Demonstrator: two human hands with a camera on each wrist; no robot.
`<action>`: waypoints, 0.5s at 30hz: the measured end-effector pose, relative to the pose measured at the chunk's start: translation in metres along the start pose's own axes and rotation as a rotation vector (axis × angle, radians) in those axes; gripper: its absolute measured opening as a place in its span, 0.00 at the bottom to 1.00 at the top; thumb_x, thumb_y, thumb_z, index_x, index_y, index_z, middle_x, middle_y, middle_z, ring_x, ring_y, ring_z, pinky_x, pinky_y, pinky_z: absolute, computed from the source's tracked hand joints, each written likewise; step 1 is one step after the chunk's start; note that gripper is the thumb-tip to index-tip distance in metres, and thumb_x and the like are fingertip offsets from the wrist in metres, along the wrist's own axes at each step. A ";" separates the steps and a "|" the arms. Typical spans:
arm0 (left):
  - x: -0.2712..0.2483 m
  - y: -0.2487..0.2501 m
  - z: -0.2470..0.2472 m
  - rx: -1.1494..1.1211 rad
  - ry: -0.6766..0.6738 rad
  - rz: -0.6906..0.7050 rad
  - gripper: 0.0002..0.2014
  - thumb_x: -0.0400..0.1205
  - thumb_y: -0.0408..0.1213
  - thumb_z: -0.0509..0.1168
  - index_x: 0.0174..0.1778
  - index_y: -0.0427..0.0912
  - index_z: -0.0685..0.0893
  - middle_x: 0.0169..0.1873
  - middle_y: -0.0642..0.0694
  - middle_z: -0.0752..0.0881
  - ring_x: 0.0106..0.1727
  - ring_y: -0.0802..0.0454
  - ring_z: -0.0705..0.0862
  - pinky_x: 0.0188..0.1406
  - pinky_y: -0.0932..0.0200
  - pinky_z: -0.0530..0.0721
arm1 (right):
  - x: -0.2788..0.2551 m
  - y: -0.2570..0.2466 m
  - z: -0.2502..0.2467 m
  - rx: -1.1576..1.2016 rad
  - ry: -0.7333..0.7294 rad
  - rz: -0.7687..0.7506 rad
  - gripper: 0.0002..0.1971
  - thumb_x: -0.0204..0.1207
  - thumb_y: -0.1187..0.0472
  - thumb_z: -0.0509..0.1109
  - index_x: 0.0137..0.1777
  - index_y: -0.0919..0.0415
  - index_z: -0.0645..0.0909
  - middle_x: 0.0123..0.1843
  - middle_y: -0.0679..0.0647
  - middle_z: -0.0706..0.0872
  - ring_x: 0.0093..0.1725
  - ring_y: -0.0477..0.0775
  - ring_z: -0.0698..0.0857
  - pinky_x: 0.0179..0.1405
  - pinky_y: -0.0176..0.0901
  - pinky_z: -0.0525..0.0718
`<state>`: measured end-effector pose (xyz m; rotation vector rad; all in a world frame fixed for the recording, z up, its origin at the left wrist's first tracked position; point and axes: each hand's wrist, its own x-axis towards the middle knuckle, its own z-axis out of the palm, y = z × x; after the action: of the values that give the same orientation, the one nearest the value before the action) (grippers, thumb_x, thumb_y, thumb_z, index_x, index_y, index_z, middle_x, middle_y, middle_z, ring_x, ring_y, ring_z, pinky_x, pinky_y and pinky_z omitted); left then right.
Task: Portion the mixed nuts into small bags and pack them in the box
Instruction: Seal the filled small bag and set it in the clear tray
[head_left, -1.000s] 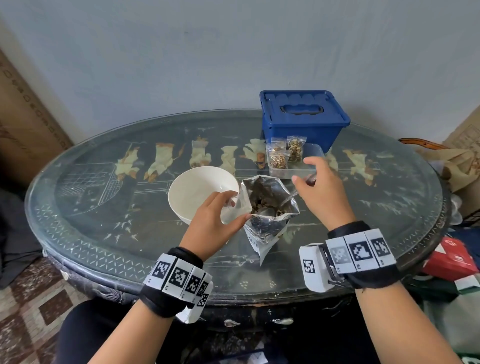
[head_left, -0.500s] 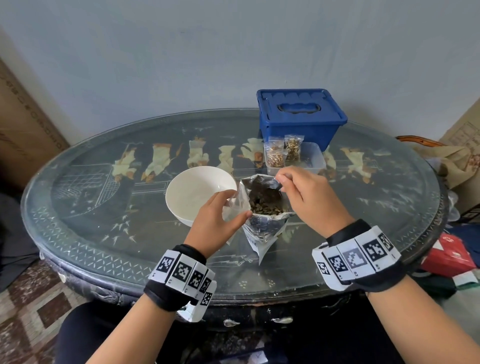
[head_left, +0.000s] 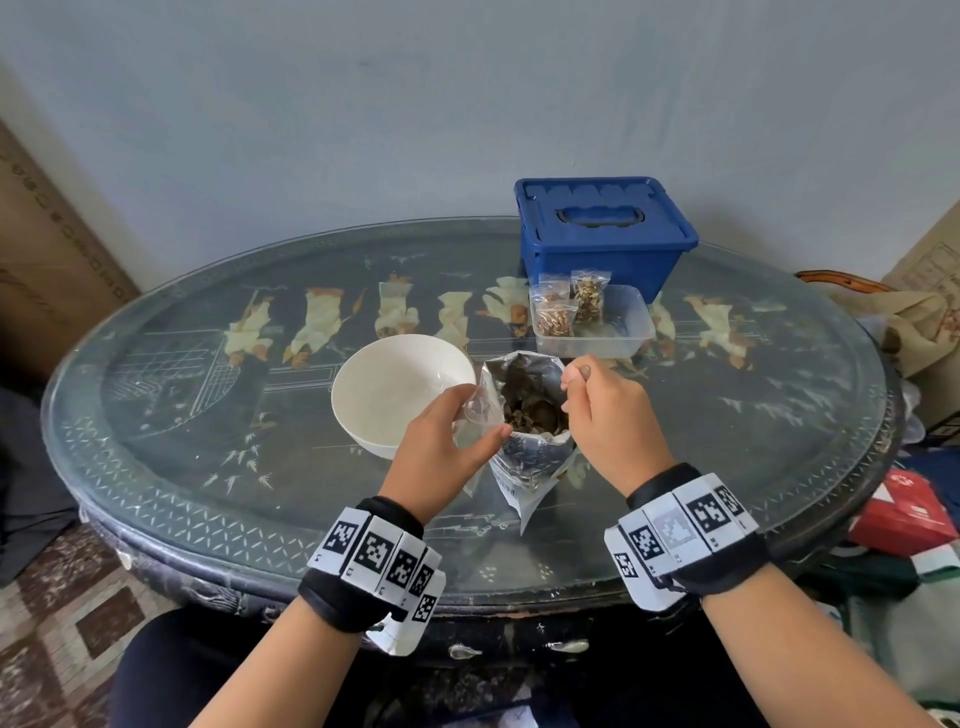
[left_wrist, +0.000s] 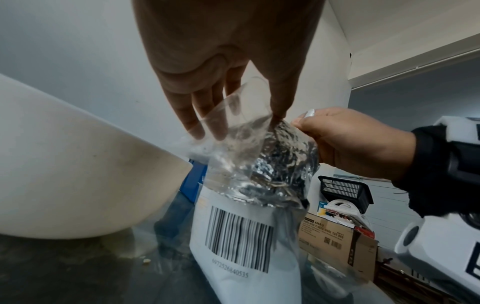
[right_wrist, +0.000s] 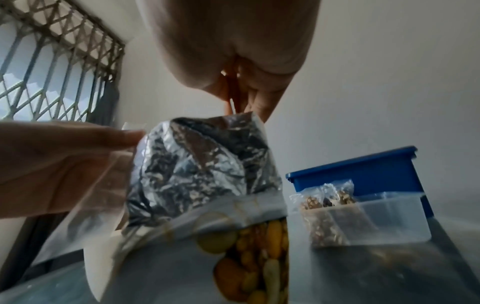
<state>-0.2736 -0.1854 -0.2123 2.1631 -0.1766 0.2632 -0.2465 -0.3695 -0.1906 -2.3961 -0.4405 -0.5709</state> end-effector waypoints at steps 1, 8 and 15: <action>0.000 0.000 0.000 0.001 -0.010 -0.003 0.25 0.75 0.47 0.71 0.66 0.41 0.76 0.58 0.49 0.83 0.51 0.58 0.77 0.51 0.72 0.72 | 0.001 0.000 0.001 0.009 0.013 0.040 0.12 0.82 0.64 0.55 0.43 0.69 0.77 0.33 0.63 0.85 0.33 0.64 0.85 0.32 0.50 0.82; 0.000 0.002 0.001 0.007 -0.043 -0.003 0.26 0.76 0.47 0.70 0.67 0.41 0.75 0.59 0.48 0.82 0.53 0.59 0.77 0.52 0.73 0.72 | 0.007 -0.001 0.000 0.026 0.009 0.203 0.12 0.83 0.63 0.54 0.44 0.68 0.76 0.36 0.65 0.86 0.37 0.63 0.85 0.38 0.53 0.82; -0.001 0.001 0.001 -0.020 -0.036 -0.011 0.25 0.76 0.46 0.71 0.66 0.41 0.76 0.59 0.48 0.83 0.57 0.55 0.80 0.55 0.69 0.75 | 0.006 -0.007 -0.004 0.032 -0.136 0.048 0.11 0.83 0.62 0.57 0.43 0.66 0.78 0.34 0.61 0.86 0.36 0.62 0.87 0.37 0.55 0.84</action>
<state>-0.2746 -0.1862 -0.2122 2.1495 -0.1874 0.2154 -0.2460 -0.3655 -0.1814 -2.4172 -0.4451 -0.3778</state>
